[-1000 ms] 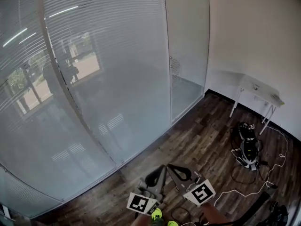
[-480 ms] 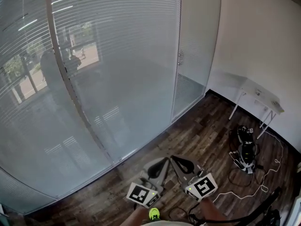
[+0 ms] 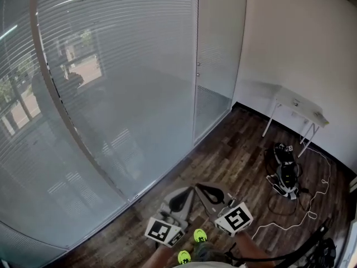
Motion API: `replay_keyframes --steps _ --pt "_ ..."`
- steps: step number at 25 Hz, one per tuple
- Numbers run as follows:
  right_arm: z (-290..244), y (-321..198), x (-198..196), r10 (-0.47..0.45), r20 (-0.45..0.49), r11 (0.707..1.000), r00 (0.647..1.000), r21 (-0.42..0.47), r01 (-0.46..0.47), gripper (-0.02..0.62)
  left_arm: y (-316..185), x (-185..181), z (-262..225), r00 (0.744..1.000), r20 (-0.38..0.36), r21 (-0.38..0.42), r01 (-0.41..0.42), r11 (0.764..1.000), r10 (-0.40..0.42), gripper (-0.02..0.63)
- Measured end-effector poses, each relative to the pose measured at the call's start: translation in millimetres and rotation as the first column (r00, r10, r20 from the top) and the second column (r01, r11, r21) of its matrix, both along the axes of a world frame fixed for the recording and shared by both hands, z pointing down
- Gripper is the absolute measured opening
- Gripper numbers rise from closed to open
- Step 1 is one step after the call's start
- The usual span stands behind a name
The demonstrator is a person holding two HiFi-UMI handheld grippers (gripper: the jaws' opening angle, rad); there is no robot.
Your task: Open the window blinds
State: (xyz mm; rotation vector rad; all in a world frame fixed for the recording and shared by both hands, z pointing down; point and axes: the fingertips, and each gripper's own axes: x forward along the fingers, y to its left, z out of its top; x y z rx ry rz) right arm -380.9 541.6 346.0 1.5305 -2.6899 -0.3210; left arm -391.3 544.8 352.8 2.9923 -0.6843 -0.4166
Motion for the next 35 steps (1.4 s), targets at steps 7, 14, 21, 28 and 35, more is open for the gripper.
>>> replay_keyframes --steps 7,14,21,28,35 --pt "29 -54 27 -0.013 -0.023 1.0 1.0 -0.001 0.013 0.006 -55 27 29 1.0 0.01 -0.008 0.027 1.0 -0.027 -0.009" --pt "7 -119 91 -0.033 -0.009 0.999 0.999 0.017 0.033 0.006 -120 92 7 0.999 0.026 0.024 0.043 0.999 -0.044 -0.009" --pt "18 -170 139 -0.068 -0.043 0.997 0.997 0.046 0.07 0.006 -170 140 17 0.996 0.01 0.055 0.087 0.995 -0.088 -0.009" --pt "20 -212 177 -0.095 -0.056 0.994 0.994 0.043 0.097 0.006 -212 179 19 0.991 0.014 0.071 0.134 0.988 -0.135 -0.009" --pt "22 -239 194 -0.105 -0.054 0.994 0.993 0.034 0.107 0.006 -239 196 20 0.987 0.022 0.071 0.158 0.985 -0.16 -0.009"
